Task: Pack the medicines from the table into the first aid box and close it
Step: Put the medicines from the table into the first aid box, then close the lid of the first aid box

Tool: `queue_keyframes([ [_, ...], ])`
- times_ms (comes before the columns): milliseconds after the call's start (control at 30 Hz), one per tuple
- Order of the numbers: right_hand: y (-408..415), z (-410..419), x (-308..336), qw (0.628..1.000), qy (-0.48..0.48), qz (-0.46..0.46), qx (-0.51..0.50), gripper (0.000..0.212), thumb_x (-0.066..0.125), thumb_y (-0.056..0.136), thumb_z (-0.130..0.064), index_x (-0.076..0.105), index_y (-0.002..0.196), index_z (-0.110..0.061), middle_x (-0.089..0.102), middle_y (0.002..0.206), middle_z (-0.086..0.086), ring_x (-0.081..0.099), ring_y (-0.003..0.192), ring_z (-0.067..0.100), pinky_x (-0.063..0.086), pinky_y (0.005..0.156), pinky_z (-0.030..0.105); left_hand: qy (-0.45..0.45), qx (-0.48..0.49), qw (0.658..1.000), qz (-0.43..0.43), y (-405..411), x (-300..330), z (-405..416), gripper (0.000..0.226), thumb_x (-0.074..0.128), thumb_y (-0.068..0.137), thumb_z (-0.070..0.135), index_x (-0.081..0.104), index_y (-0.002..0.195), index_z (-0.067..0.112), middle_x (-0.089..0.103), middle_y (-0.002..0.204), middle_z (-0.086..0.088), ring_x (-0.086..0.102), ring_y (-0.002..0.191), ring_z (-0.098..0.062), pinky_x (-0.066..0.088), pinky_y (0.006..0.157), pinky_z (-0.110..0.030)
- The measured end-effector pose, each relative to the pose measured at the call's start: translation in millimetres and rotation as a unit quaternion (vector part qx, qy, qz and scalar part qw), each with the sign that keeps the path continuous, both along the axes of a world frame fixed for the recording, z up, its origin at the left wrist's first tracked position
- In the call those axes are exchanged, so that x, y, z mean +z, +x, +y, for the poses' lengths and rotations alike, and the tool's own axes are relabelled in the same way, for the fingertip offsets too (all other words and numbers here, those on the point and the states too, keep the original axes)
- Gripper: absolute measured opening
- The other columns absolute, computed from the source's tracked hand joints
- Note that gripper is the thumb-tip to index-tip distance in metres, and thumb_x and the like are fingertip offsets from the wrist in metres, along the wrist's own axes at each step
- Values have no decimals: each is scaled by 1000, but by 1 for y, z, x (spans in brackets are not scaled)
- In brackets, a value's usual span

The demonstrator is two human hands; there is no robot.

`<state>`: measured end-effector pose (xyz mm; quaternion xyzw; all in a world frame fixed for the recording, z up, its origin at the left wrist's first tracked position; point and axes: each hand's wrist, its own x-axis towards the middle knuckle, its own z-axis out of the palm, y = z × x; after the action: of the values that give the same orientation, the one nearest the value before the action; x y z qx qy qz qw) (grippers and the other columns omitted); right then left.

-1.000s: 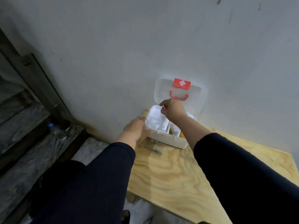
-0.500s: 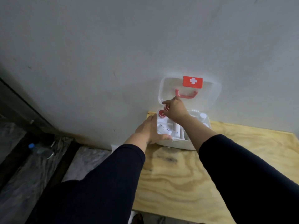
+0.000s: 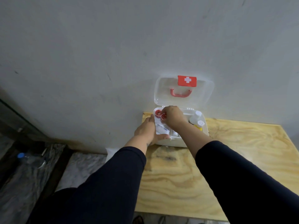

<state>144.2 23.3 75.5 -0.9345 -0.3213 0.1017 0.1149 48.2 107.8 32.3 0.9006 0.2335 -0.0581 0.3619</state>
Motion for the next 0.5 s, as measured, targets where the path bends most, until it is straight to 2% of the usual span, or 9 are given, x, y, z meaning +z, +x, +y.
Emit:
queue_keyframes([
  [67,-1,-1,-3,1000,3,0,3,27,64,81,-10,68,108,-10,68,108,12,63,98,30,47,76,30,25,3,1000,2,2,-4,0,94,74,72,52,18,146,33,43,144,3,54,118,-24,51,93,-42],
  [133,-3,-4,-2,1000,9,9,12,36,69,79,-12,65,115,-12,65,114,11,60,104,29,48,83,32,31,-2,1000,0,2,-3,1,89,74,72,50,20,143,38,47,138,5,56,115,-22,52,89,-39],
  [233,-2,-13,11,998,57,6,13,39,69,82,-12,62,120,-12,61,123,10,57,113,28,45,94,34,28,-20,999,7,3,5,5,100,71,64,67,22,145,33,45,141,3,51,124,-23,50,95,-43],
  [300,-1,-22,26,994,98,-46,13,35,67,84,-11,62,119,-12,60,125,8,56,115,27,45,97,36,42,4,999,3,4,20,7,100,56,76,73,14,152,24,27,157,-3,35,141,-26,38,110,-44],
  [367,1,-32,41,979,150,-134,19,29,66,84,-8,64,112,-11,60,121,9,56,113,28,49,93,41,80,42,995,-33,9,45,8,88,39,89,66,5,155,18,9,163,-2,20,148,-26,27,117,-42],
  [433,7,-40,54,957,186,-225,12,29,67,79,-5,65,107,-10,59,114,11,56,107,32,51,85,45,129,55,986,-94,18,69,10,77,30,96,57,3,155,16,4,164,-2,13,150,-25,20,120,-41],
  [500,17,-45,66,944,177,-277,-26,38,67,77,-7,61,114,-13,55,120,11,53,109,32,46,86,42,176,33,973,-146,29,88,13,71,28,99,52,3,154,14,3,164,-3,9,151,-22,14,123,-41],
])
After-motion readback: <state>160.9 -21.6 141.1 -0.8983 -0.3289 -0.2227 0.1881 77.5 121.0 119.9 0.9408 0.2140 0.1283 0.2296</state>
